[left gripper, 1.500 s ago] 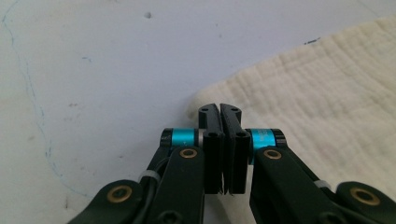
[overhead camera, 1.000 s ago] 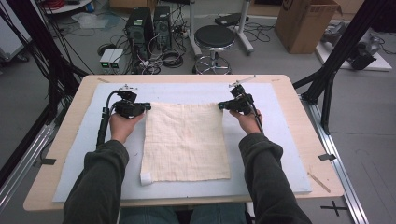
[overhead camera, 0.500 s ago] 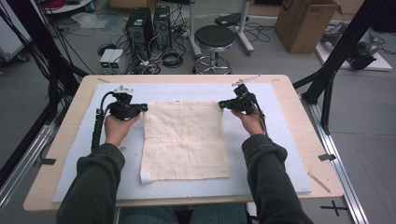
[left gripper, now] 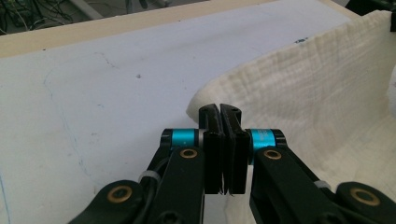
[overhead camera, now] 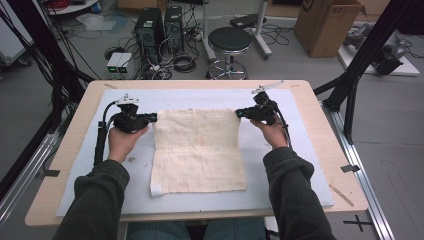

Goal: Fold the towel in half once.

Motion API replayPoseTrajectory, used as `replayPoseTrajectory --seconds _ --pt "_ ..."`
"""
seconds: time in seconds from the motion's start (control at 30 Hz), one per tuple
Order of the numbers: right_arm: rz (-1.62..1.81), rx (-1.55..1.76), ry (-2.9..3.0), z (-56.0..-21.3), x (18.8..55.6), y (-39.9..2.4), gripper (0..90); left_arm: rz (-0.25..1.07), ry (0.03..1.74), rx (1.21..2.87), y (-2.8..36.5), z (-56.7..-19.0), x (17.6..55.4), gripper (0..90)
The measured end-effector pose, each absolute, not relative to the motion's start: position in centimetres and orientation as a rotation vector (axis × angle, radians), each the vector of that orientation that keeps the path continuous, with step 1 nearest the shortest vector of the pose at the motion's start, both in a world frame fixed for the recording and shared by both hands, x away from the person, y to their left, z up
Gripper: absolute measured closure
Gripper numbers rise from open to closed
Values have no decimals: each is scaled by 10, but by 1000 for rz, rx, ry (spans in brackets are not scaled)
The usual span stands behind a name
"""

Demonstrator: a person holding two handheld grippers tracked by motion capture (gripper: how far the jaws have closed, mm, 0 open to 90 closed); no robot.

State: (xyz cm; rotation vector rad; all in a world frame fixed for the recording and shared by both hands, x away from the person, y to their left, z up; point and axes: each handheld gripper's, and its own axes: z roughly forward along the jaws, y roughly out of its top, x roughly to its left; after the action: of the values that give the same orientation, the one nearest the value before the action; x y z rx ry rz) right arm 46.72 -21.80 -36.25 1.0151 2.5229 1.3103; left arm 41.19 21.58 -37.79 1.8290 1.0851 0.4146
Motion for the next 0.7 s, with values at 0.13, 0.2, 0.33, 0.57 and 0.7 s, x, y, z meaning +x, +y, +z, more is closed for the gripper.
replayPoseTrajectory --seconds 0.13,0.2,0.33,0.57,0.7 --pt "1309 1011 2531 -364 463 -219 867 409 1069 1829 215 -378 406 876" --pt "1319 1008 2531 -365 461 -220 867 413 1064 1840 215 -378 404 876" --pt "1328 999 2533 -366 458 -221 867 406 1058 1831 217 -379 399 876" --pt "1308 958 2560 -365 451 -219 867 404 1046 1841 217 -382 392 876" --pt "1321 950 2547 -365 446 -221 867 400 1041 1843 220 -384 387 876"
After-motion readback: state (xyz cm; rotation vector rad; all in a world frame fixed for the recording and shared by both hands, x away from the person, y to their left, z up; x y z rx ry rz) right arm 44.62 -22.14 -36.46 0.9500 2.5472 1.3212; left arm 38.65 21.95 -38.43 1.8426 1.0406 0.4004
